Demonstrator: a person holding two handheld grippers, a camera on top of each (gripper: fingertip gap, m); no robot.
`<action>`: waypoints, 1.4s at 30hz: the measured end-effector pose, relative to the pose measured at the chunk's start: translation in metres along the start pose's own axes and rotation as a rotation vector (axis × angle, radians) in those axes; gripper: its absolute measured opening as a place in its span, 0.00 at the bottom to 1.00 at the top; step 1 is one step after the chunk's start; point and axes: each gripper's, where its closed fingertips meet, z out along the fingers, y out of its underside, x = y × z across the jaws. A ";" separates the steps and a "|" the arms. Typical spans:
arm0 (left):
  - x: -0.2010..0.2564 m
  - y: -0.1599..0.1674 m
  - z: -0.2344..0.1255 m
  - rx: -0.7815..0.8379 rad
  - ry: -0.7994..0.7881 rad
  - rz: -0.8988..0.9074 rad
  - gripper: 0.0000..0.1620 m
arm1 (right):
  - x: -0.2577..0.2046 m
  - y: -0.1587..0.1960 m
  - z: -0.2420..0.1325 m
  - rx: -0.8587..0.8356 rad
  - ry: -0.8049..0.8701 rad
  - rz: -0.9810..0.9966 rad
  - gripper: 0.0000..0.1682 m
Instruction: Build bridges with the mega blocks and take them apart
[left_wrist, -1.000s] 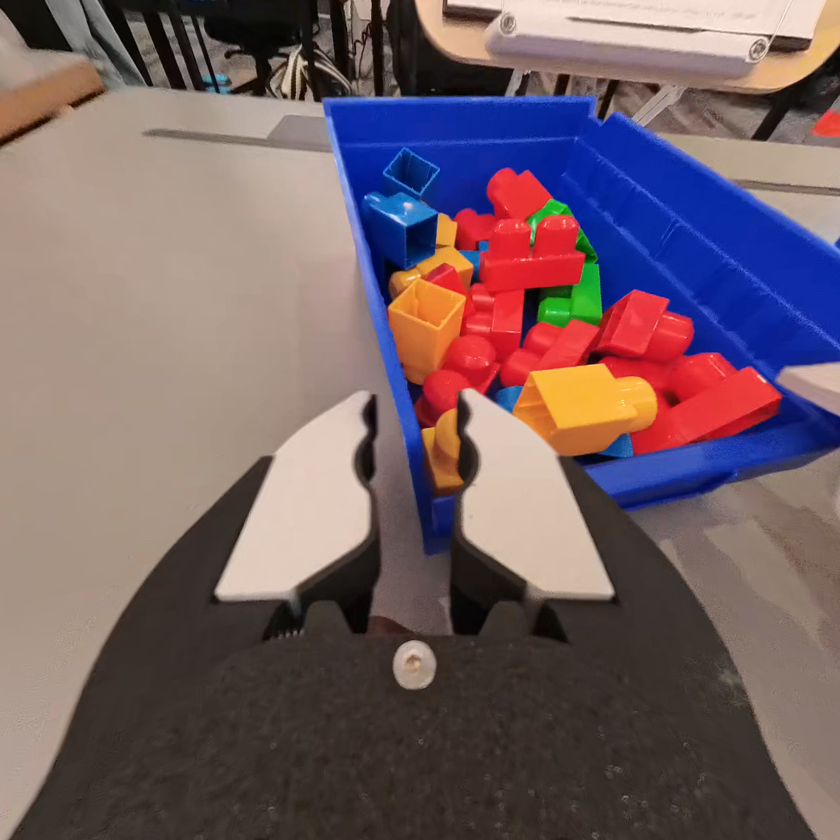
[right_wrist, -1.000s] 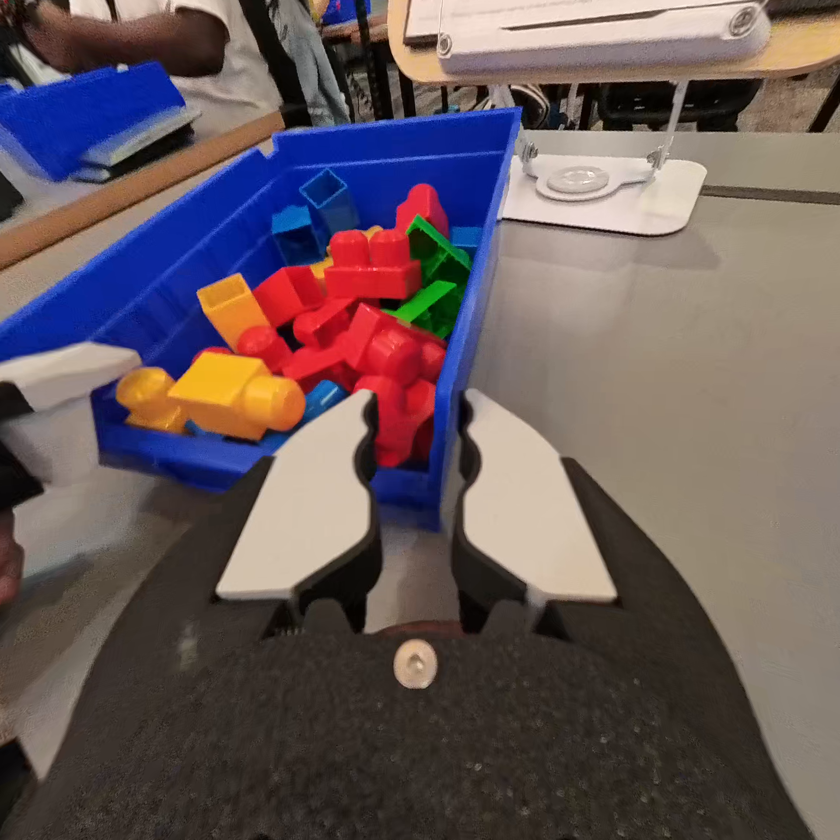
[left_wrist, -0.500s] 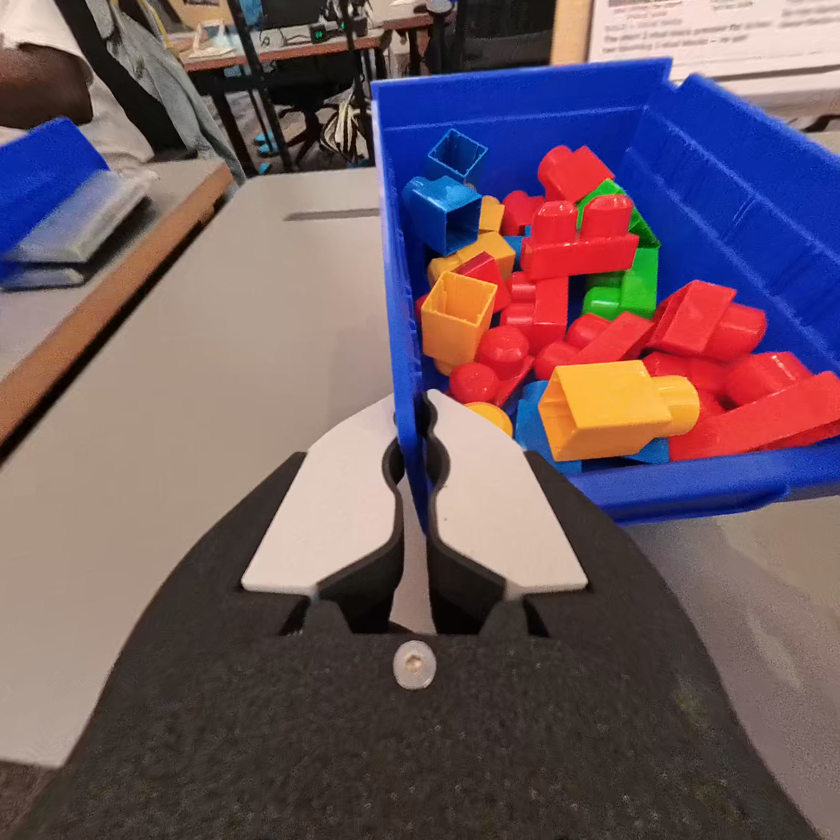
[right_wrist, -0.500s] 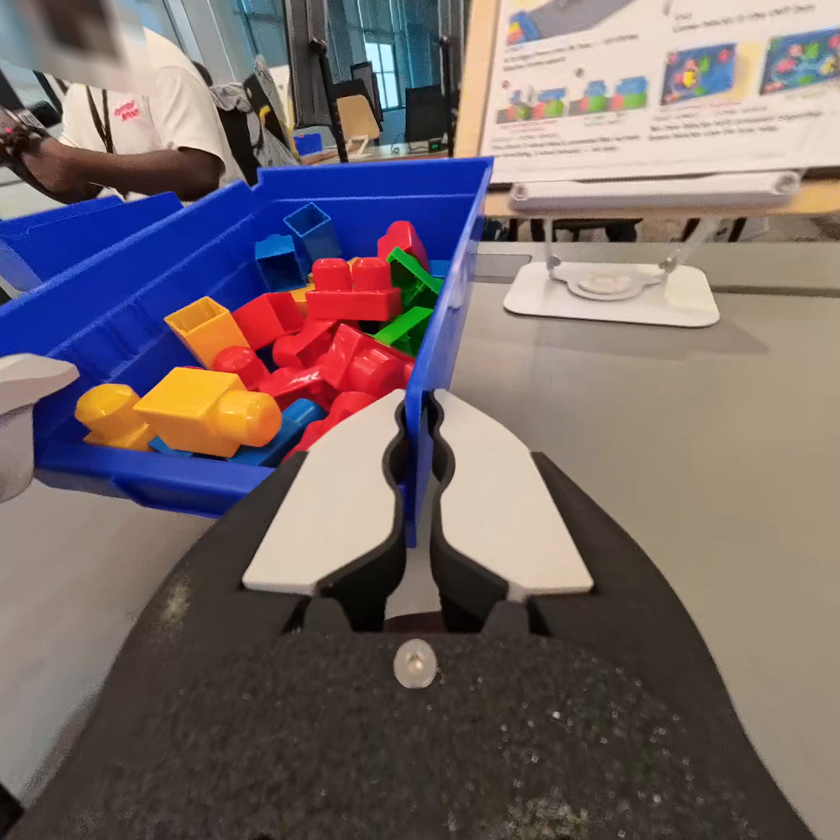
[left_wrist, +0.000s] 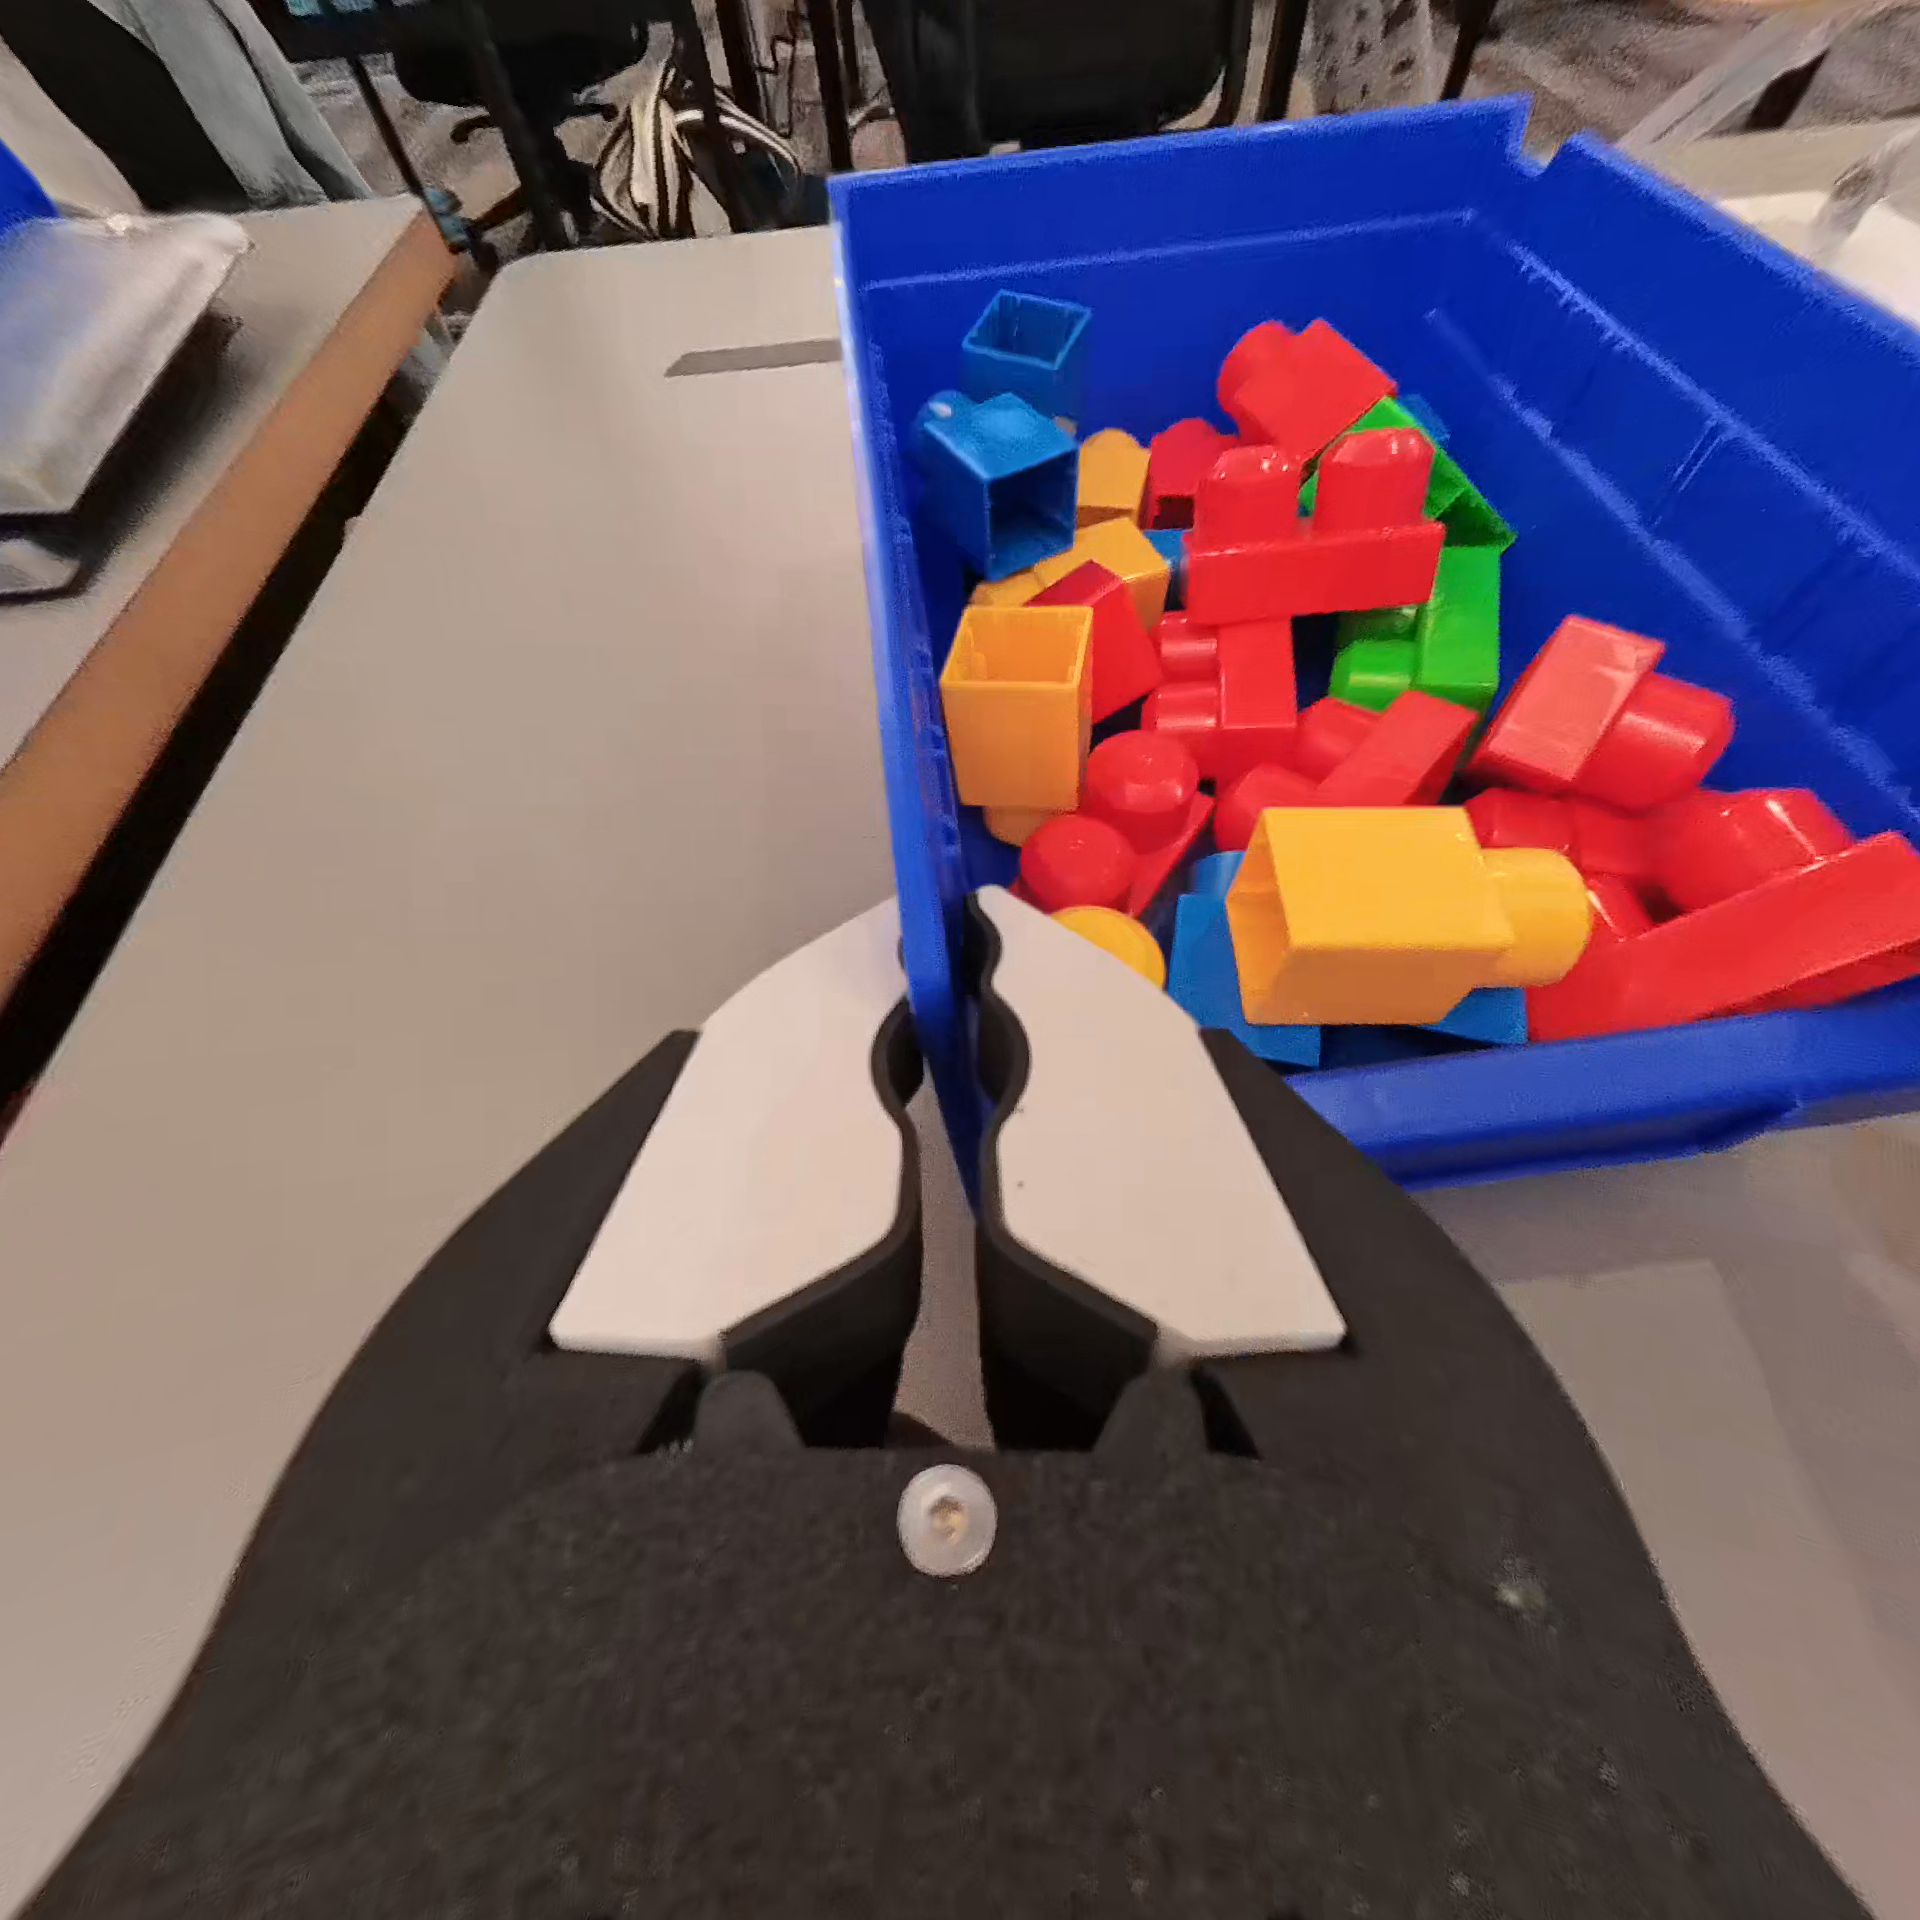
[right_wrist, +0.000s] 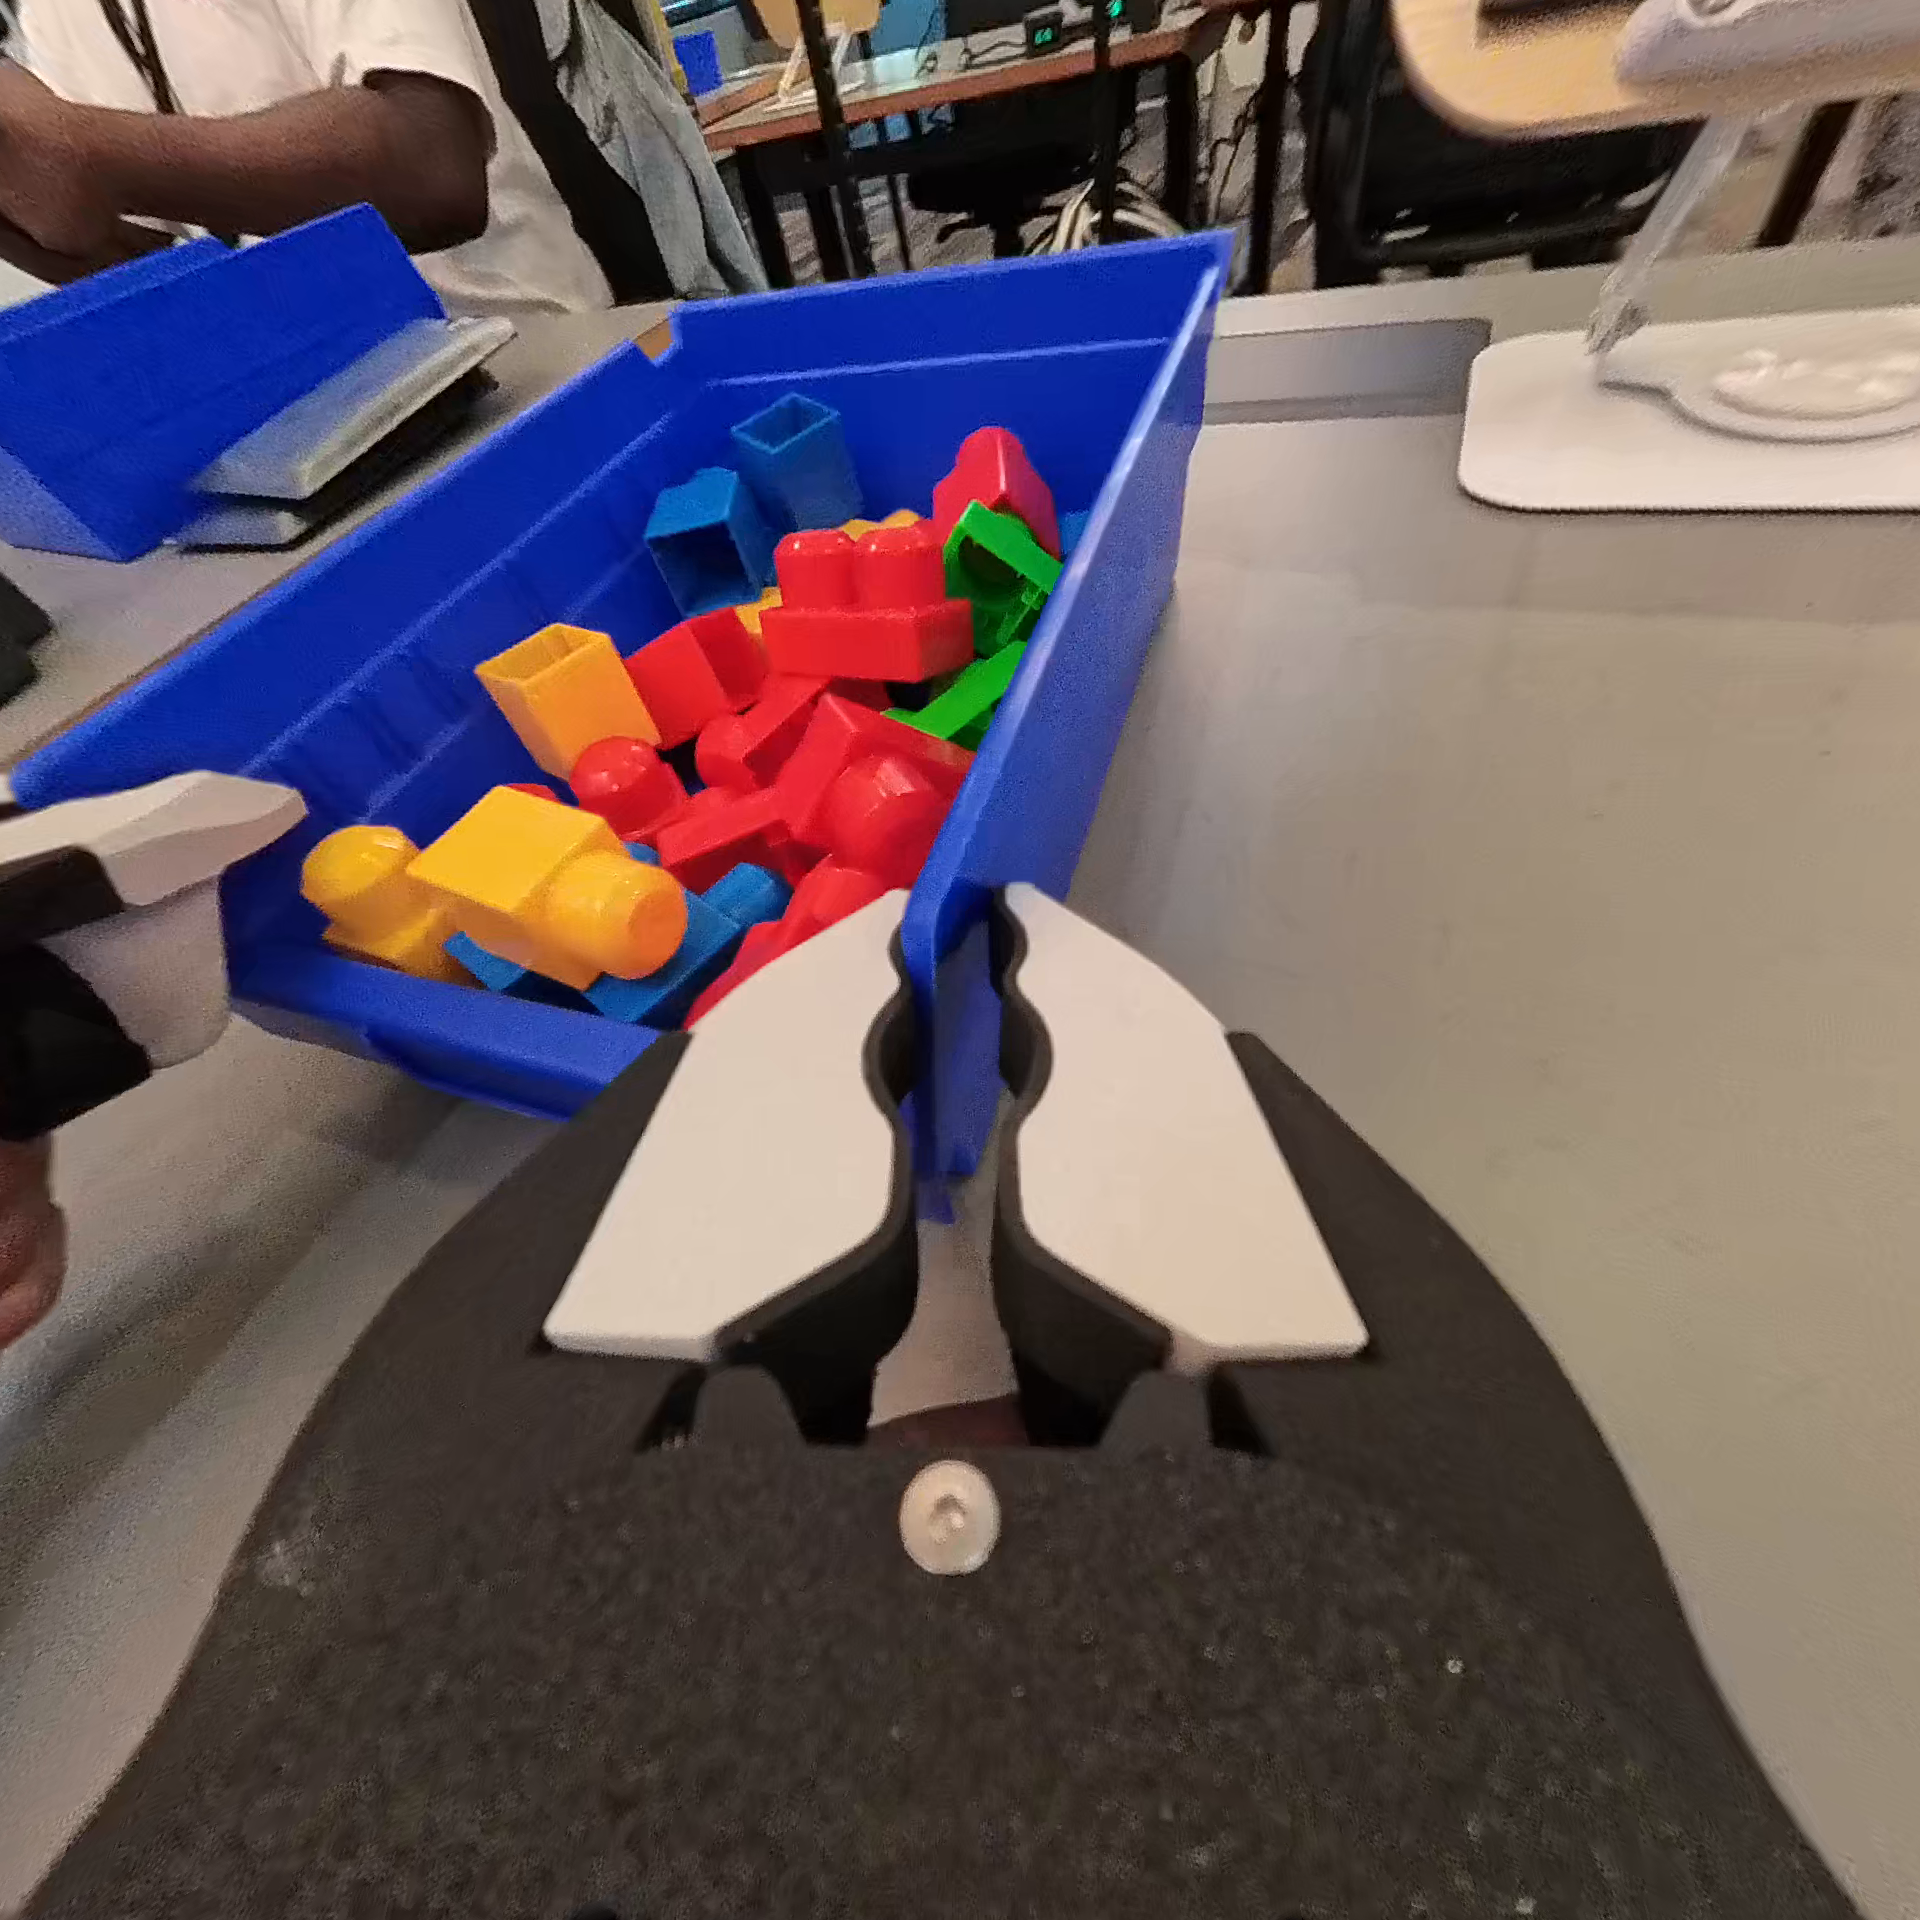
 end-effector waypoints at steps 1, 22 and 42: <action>0.001 0.000 0.000 0.007 0.007 -0.009 0.02 | 0.000 0.000 0.000 -0.004 -0.016 0.013 0.07; 0.139 -0.049 -0.102 0.226 0.119 -0.132 0.16 | 0.214 -0.021 -0.154 0.050 -0.274 -0.135 0.38; 0.285 0.024 -0.057 0.051 0.331 0.038 0.29 | 0.295 -0.014 -0.203 0.170 -0.152 -0.106 0.37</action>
